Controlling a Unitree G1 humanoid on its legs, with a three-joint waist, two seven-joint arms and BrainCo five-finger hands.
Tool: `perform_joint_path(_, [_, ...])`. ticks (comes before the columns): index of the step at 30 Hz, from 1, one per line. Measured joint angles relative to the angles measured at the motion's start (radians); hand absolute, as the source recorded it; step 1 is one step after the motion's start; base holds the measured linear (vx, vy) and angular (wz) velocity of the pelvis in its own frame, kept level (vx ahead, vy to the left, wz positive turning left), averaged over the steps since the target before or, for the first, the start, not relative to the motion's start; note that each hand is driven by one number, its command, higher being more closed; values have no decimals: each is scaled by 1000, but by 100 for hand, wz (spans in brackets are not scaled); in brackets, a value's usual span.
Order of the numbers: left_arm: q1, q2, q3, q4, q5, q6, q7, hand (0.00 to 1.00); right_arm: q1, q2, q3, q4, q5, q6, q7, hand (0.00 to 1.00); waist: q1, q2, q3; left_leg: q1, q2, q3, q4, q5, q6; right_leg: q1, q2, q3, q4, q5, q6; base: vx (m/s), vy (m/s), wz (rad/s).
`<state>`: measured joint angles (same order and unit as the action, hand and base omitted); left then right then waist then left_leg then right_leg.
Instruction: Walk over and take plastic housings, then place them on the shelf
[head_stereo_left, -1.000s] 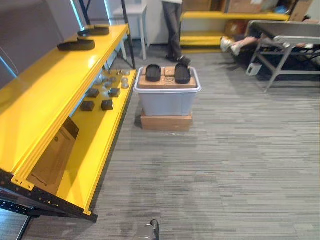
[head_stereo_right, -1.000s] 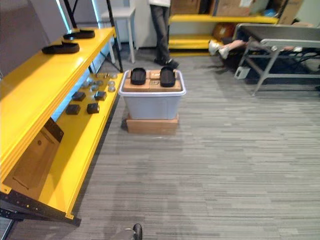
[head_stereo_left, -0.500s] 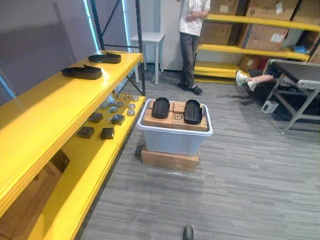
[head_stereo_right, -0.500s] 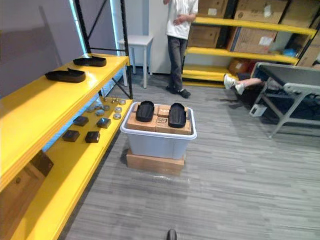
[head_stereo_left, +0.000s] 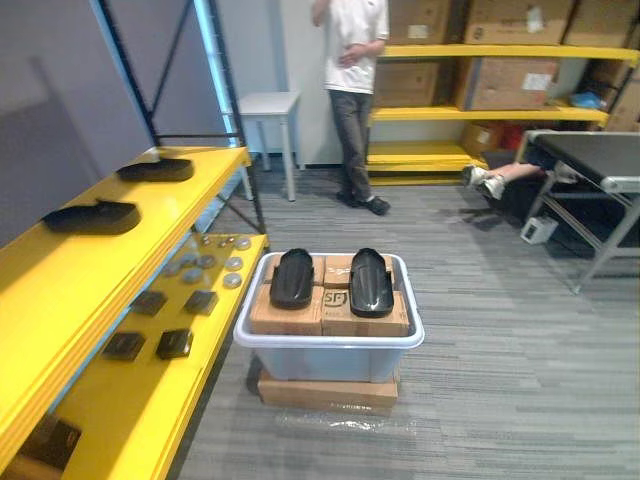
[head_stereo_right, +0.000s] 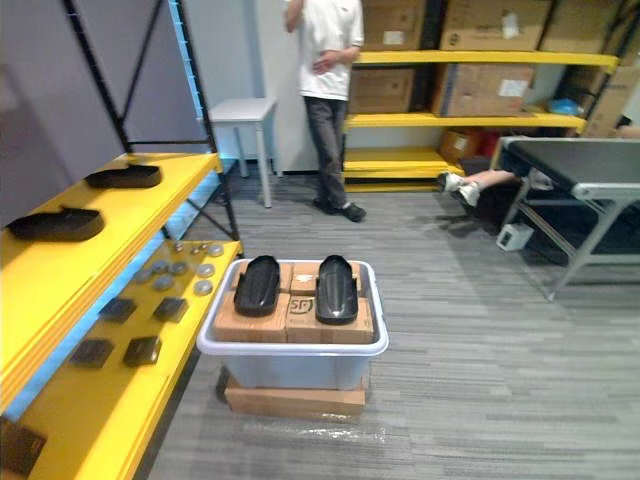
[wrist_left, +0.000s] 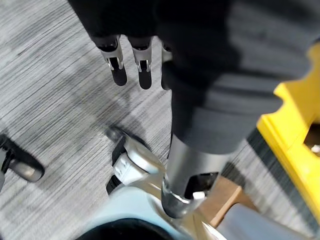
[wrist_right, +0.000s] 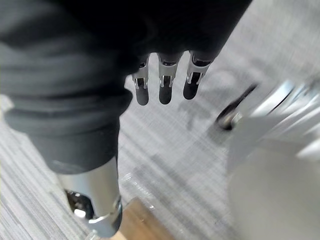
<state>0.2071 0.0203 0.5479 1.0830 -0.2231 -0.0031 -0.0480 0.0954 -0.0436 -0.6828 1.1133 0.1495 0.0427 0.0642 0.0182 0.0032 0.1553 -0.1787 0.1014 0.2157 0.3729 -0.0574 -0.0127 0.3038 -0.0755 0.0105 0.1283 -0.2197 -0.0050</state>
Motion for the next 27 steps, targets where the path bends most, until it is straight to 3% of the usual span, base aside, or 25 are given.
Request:
perform_joint_path(2, [-28,36,-27,2,4,-9,-1,0,-7,-13,77,-13,-12,-2,-10,0,-5,-2,-3,29,-17,-4,-31,0,8,14,-3,7,4,71,35,482,202,38])
perform_joint_path(4, [-41,51,-40,-3,10,-11,3,0,4,-20,157,-86,-22,-7,-16,0,-4,-12,-10,88,-33,-5,-86,-19,16,-34,-4,8,161,86,63,402,170,26])
perform_joint_path(5, [-46,65,-83,-4,10,-10,2,0,6,-26,201,-152,-34,-14,-22,0,-5,-4,-11,136,-35,-12,-138,-38,21,-144,-9,9,397,107,195,337,78,15])
perform_joint_path(6, [-57,78,-117,-4,10,-9,4,0,6,-27,235,-208,-42,-22,-26,0,-14,-1,-5,163,-38,-28,-162,-37,24,-230,-19,10,578,129,273,322,47,28])
perform_joint_path(7, [-62,92,-147,-4,10,-7,11,0,5,-28,259,-254,-42,-23,-30,0,-24,-7,0,192,-43,-39,-183,-34,20,-297,-44,-18,704,94,262,319,2,44])
perform_joint_path(8, [-65,101,-168,-9,10,-6,19,0,5,-34,284,-309,-42,-23,-41,0,-28,-9,0,236,-47,-46,-211,-30,15,-343,-110,-96,738,32,226,324,-10,40])
perform_joint_path(9, [-64,103,-182,-24,8,-6,22,0,13,-40,306,-344,-57,-25,-55,0,-29,-8,-1,265,-45,-46,-228,-28,12,-356,-156,-155,681,-7,178,396,-45,38])
perform_joint_path(11, [-70,106,-185,-64,6,-12,24,0,19,-34,327,-417,-88,-27,-67,0,-32,-7,-6,279,-24,-71,-244,-25,-9,-377,-162,-179,417,-16,168,319,-113,42])
perform_joint_path(12, [-72,119,-185,-83,9,-22,24,0,29,-28,338,-476,-123,-28,-76,0,-34,-23,-15,271,-24,-85,-249,-28,-31,-381,-144,-130,209,35,156,301,-232,51])
perform_joint_path(13, [-71,139,-185,-90,11,-25,27,0,56,-17,339,-544,-163,-29,-87,0,-32,-71,-30,276,-48,-97,-266,-40,-55,-400,-149,-73,91,207,147,355,-336,48])
perform_joint_path(16, [-38,86,-190,-74,22,-22,43,0,95,-45,350,-694,-250,-29,-103,0,-33,-2,-55,288,31,-100,-303,-33,-83,-354,-76,-111,24,206,126,266,-261,15])
perform_joint_path(17, [-33,80,-191,-74,22,-22,43,0,96,-48,354,-728,-268,-30,-103,0,-34,4,-55,286,41,-100,-307,-33,-84,-351,-64,-115,9,209,121,173,-179,-6])
perform_joint_path(20, [-33,70,-224,-74,38,-23,43,0,94,-53,356,-825,-345,-41,-123,0,-36,7,-49,286,65,-104,-327,-26,-102,-330,-38,-139,-37,220,106,106,-101,9])
perform_joint_path(24, [-38,61,-279,-85,51,-26,46,0,33,-65,380,-833,-402,-52,-177,0,-26,8,-25,283,53,-110,-336,-28,-110,-305,-47,-156,-90,241,111,26,50,10])
perform_joint_path(27, [-56,65,-309,-108,52,-42,58,0,-79,-66,390,-828,-422,-51,-232,0,-10,11,42,240,39,-116,-318,-27,-110,-320,-59,-158,-124,273,113,-66,73,7])
